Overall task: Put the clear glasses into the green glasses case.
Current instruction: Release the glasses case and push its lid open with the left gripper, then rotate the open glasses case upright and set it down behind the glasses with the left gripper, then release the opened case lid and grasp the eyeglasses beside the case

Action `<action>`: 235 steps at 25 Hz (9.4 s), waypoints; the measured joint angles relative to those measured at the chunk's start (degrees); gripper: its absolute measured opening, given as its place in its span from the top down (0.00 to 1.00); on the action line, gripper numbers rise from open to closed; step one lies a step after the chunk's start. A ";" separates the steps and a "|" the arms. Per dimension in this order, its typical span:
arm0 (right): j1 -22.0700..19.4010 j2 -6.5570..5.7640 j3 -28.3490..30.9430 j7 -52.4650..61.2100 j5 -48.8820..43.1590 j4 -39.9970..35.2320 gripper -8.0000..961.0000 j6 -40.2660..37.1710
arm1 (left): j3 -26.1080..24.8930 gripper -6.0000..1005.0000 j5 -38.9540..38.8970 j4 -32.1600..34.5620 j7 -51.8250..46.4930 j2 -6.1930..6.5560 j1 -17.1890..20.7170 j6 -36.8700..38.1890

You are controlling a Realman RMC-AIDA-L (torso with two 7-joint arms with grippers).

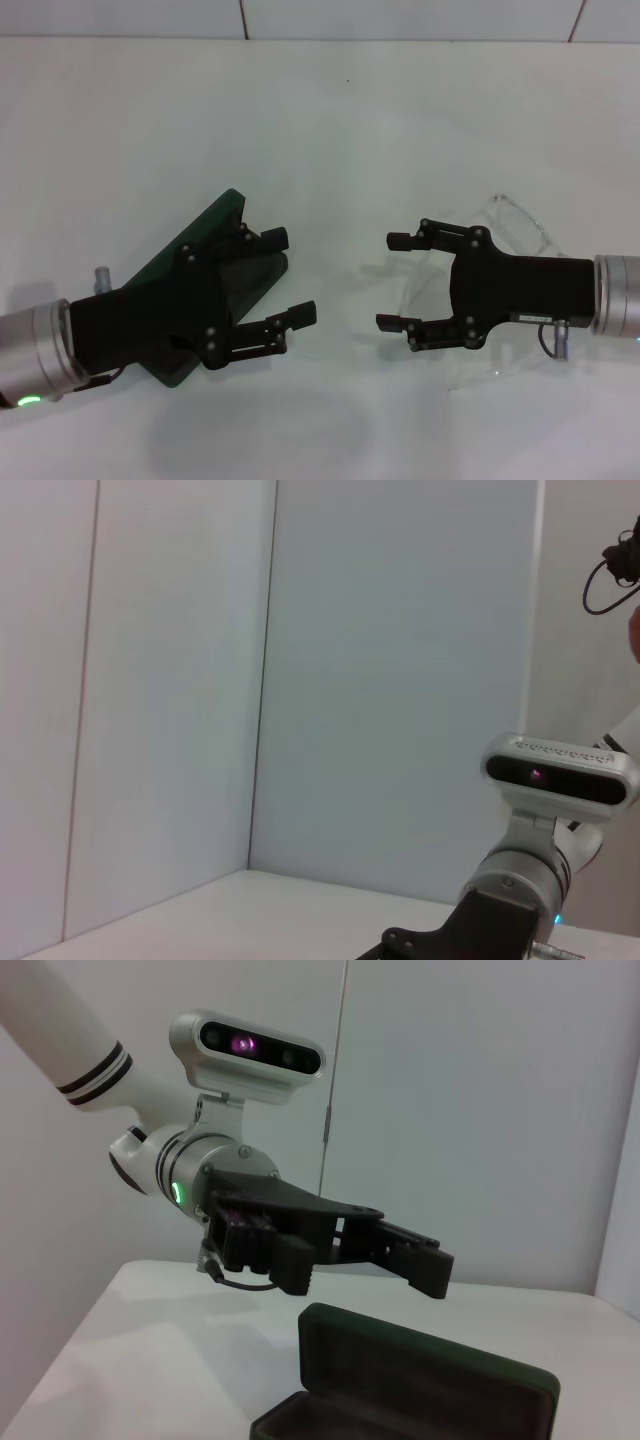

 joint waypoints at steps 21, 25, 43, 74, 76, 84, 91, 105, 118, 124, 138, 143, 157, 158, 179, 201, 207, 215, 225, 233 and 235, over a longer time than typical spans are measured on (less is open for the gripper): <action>0.09 0.67 0.00 0.00 0.04 -0.71 0.13 1.29 | -0.20 0.17 3.63 13.35 -17.67 2.36 1.50 -5.72; 0.09 0.66 0.00 0.00 0.04 -0.71 0.13 1.33 | -0.38 0.17 7.93 26.73 -29.17 2.64 4.18 -6.67; 0.15 0.40 -0.14 -0.67 0.00 -0.80 0.13 1.51 | -0.02 0.18 28.10 40.68 -47.61 -1.30 4.83 -17.80; -0.78 -0.03 -0.46 -2.55 -0.27 -0.79 0.13 0.96 | 3.80 0.79 28.29 39.18 -44.92 -1.26 -2.91 -19.29; -1.00 0.21 -0.45 -2.92 -0.55 -0.79 0.13 0.84 | 5.10 0.79 28.15 38.10 -42.95 -1.29 -5.31 -21.63; -2.12 2.14 -0.45 -4.80 -2.69 -0.73 0.13 -0.21 | 12.26 0.78 28.01 29.66 -31.21 -1.28 -17.01 -33.73; -3.12 2.60 -0.53 -5.34 -2.90 -0.77 0.13 -1.12 | 16.86 0.77 24.63 23.29 -26.03 -1.45 -25.02 -35.61; -4.14 2.68 -0.53 -5.90 -2.56 -0.80 0.14 -1.32 | 26.49 0.76 20.41 22.76 -25.09 -1.67 -24.50 -42.87; -3.75 2.48 -0.10 -5.86 -2.54 -0.61 0.14 -0.96 | 22.52 0.74 16.49 24.88 -25.00 -0.89 -24.46 -38.27; -3.43 2.43 -0.08 -5.87 -2.74 -0.72 0.14 -0.79 | 20.59 0.74 19.16 23.17 -23.01 -1.31 -24.54 -45.80; -3.06 2.15 -0.08 -5.89 -2.90 -0.36 0.14 0.58 | 20.85 0.72 19.56 17.78 -24.40 -0.95 -26.03 -39.96; -3.05 2.11 -0.15 -5.94 -2.90 -0.30 0.14 0.62 | 20.86 0.71 20.79 18.28 -25.23 -1.03 -26.20 -37.34; -2.99 2.06 -0.28 -5.98 -2.90 -0.21 0.14 1.27 | 20.95 0.70 23.57 18.28 -27.77 -1.32 -26.57 -38.15; -2.99 2.06 -0.19 -5.98 -2.89 -0.20 0.14 1.48 | 20.96 0.70 23.72 18.28 -28.17 -1.33 -26.59 -38.12; -9.02 -2.16 7.27 11.55 -3.72 -13.07 0.14 -2.83 | 18.84 0.47 -6.16 31.21 -23.99 -1.40 -4.79 -29.35; -14.00 1.57 26.14 102.21 -75.79 -81.70 0.14 -5.00 | 16.79 0.47 -29.62 9.54 0.17 -1.07 2.31 -24.53; -13.14 1.78 22.28 102.91 -79.19 -77.73 0.14 -3.54 | 16.91 0.47 -29.59 9.27 0.25 -1.06 2.00 -24.98; -8.88 2.06 18.91 103.02 -81.26 -66.60 0.14 0.24 | 16.71 0.47 -28.19 8.89 0.32 -1.06 1.36 -25.11; -5.08 2.42 17.40 103.01 -82.78 -60.78 0.19 1.31 | 16.72 0.47 -28.08 8.70 0.36 -1.06 1.16 -25.13; -5.49 2.41 17.31 103.15 -83.72 -60.73 0.38 1.12 | 16.63 0.47 -28.08 8.20 0.39 -1.06 1.13 -25.13; -5.58 2.41 17.31 103.16 -83.75 -60.65 0.41 1.18 | 16.63 0.47 -28.08 8.15 0.39 -1.06 1.12 -25.13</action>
